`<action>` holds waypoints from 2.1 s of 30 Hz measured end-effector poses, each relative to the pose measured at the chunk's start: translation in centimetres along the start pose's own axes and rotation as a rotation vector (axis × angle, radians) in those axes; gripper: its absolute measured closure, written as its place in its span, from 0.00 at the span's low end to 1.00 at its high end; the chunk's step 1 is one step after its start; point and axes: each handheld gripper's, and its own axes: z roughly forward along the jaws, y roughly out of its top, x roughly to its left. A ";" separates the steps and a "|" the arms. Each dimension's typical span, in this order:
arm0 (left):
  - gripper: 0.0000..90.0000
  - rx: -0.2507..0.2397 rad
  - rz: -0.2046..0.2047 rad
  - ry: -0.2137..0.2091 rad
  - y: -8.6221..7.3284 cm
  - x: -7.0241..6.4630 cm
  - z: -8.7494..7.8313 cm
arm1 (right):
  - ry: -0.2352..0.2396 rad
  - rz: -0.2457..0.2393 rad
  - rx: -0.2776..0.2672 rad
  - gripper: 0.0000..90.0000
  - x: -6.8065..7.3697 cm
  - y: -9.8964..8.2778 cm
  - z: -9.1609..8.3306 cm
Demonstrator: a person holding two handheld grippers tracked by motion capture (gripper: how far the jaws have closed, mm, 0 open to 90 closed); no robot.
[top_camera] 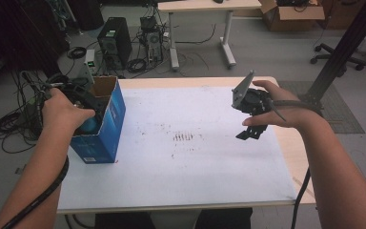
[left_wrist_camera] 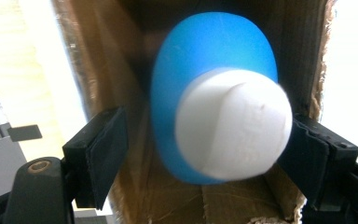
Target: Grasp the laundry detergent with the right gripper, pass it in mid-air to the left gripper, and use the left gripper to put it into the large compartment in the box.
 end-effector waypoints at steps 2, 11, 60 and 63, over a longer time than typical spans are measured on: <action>0.22 -0.007 0.000 -0.002 -0.2 0.1 -0.5 | -0.001 0.000 0.000 0.04 0.0 0.0 0.0; 0.16 -0.083 0.047 0.008 -1.2 -0.5 -3.7 | -0.005 -0.006 -0.005 0.04 0.0 0.2 -0.2; 0.00 -0.010 0.976 -0.061 -4.1 -15.4 -7.3 | 0.014 -0.038 0.010 0.04 0.8 1.0 -1.6; 0.00 -0.014 1.016 -0.067 -4.2 -15.9 -7.2 | 0.019 -0.042 0.030 0.04 1.0 1.3 -1.6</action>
